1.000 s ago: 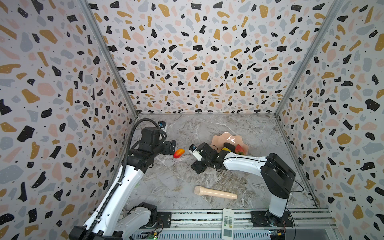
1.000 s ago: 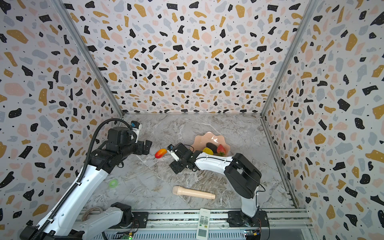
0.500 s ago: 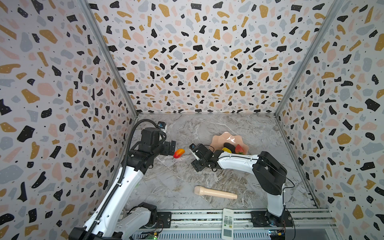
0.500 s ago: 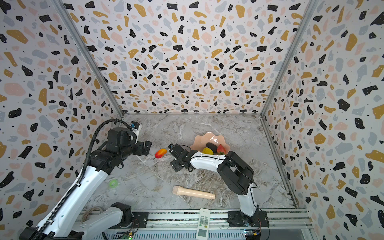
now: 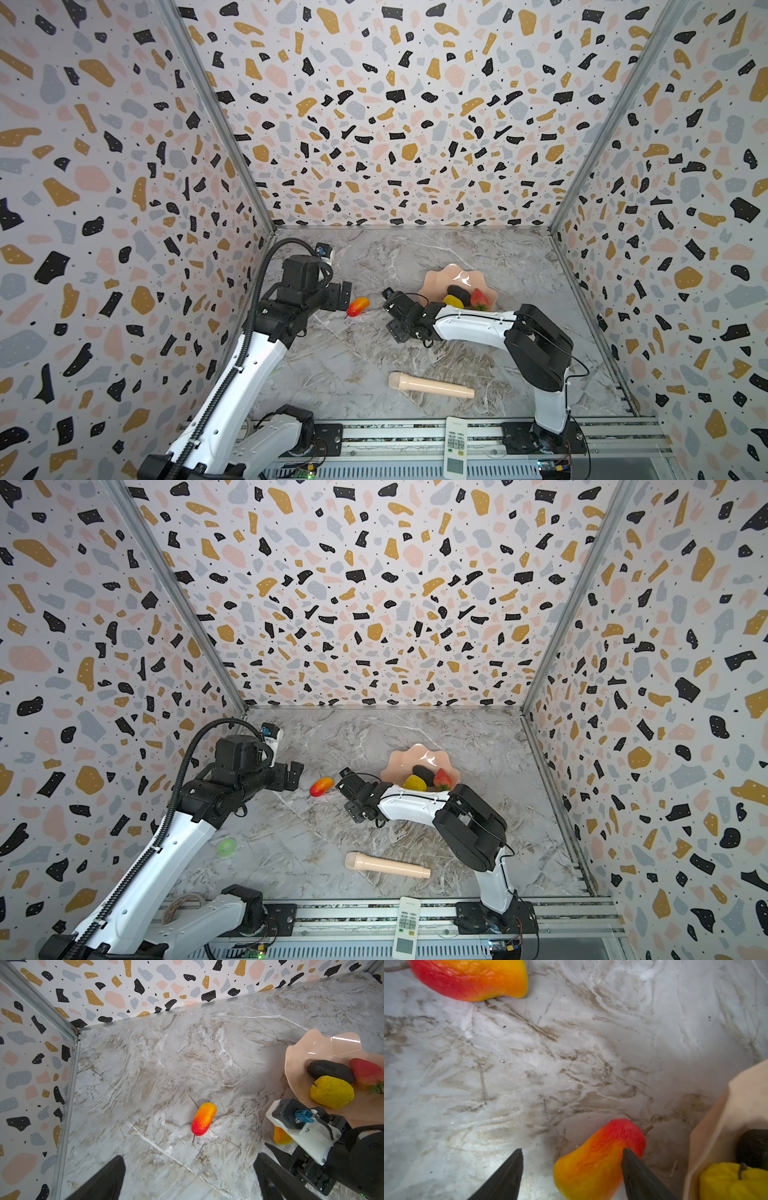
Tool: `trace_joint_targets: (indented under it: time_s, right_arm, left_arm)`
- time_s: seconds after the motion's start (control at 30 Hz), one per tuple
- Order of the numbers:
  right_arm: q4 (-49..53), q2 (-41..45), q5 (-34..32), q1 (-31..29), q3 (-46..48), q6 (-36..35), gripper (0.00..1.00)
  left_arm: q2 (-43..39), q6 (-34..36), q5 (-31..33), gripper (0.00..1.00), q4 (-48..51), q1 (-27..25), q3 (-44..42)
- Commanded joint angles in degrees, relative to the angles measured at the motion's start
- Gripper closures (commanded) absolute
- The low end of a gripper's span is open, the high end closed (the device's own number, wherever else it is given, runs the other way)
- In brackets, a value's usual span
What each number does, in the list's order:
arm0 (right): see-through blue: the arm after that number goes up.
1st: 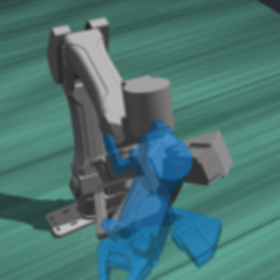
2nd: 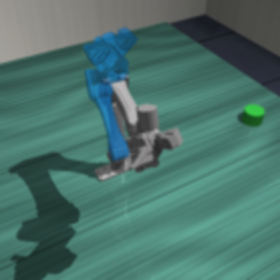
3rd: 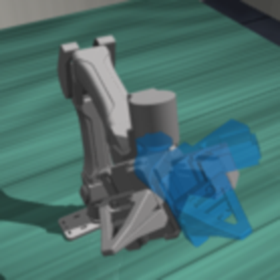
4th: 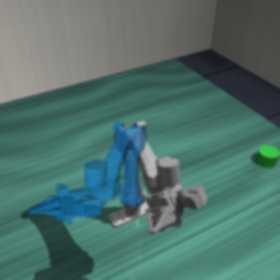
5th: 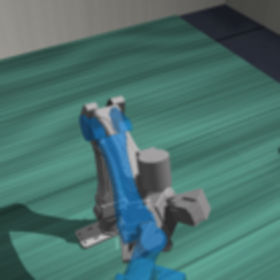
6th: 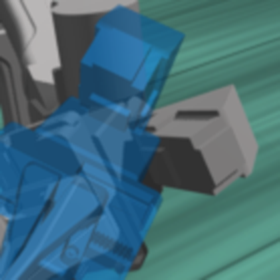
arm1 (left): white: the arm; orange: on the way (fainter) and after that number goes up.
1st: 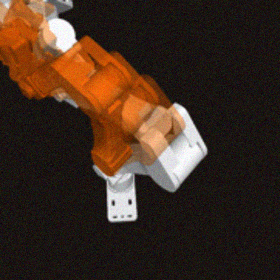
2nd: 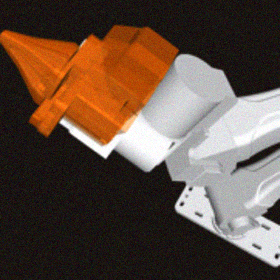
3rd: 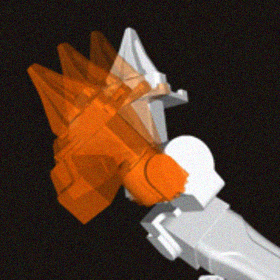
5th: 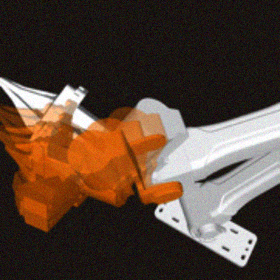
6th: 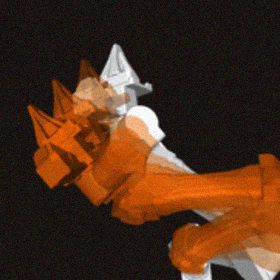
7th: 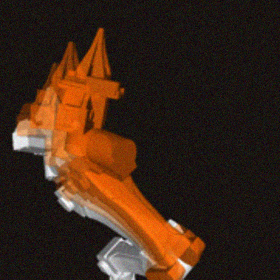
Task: Place and organize the fake fruits in the fruit bowl
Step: 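Lower the right gripper onto the red-yellow mango nearest the bowl and grasp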
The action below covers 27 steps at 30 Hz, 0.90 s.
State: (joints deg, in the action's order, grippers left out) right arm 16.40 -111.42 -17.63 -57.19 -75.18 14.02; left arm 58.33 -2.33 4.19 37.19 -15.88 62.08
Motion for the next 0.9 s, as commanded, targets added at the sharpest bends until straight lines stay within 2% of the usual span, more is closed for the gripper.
trace_joint_targets:
  time_s: [0.0,0.7,0.87]
  right_arm:
    - [2.2,1.68,-3.03,-0.56,-0.83,0.85,0.25]
    - [5.83,1.13,-4.43,-1.61,-1.13,4.18,0.24]
    - [5.22,-0.44,-3.87,-1.39,-1.85,4.32,0.16]
  left_arm:
    - [0.25,0.07,0.3,0.0,-1.14,-0.11,0.31]
    - [0.12,0.04,0.12,0.0,-1.34,-0.12,-0.22]
    - [0.03,0.05,0.12,0.0,-1.25,-0.11,-0.21]
